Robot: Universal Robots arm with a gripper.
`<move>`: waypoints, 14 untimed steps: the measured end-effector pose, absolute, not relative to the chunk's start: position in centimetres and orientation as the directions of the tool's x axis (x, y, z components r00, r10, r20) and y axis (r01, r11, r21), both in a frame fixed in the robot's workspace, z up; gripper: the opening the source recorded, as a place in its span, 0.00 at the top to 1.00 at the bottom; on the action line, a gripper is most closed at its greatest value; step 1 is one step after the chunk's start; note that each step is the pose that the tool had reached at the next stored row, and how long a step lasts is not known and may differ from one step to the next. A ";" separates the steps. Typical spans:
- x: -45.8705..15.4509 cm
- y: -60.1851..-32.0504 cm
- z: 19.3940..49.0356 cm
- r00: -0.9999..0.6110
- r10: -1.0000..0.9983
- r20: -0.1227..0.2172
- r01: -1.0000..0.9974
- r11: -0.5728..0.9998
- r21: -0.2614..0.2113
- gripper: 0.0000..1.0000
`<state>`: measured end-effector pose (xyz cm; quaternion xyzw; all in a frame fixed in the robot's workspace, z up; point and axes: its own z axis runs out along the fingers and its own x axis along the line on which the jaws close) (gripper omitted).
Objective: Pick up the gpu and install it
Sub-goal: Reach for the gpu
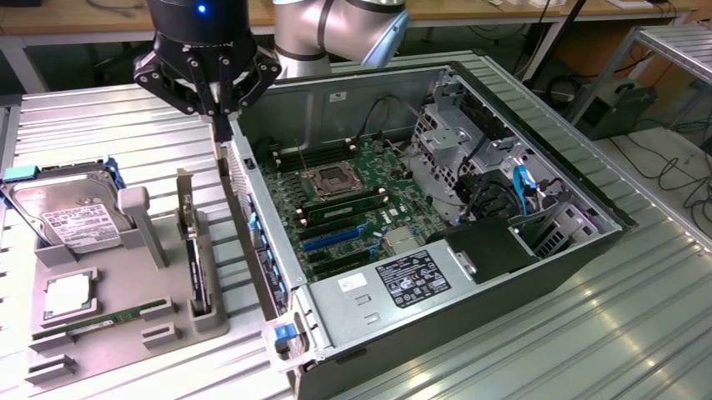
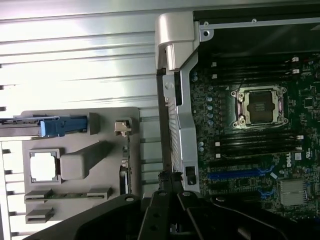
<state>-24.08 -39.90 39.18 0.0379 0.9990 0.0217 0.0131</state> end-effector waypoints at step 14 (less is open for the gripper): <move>-25.4 -39.9 39.2 -0.997 0.076 -0.024 0.075 0.996 0.044 0.89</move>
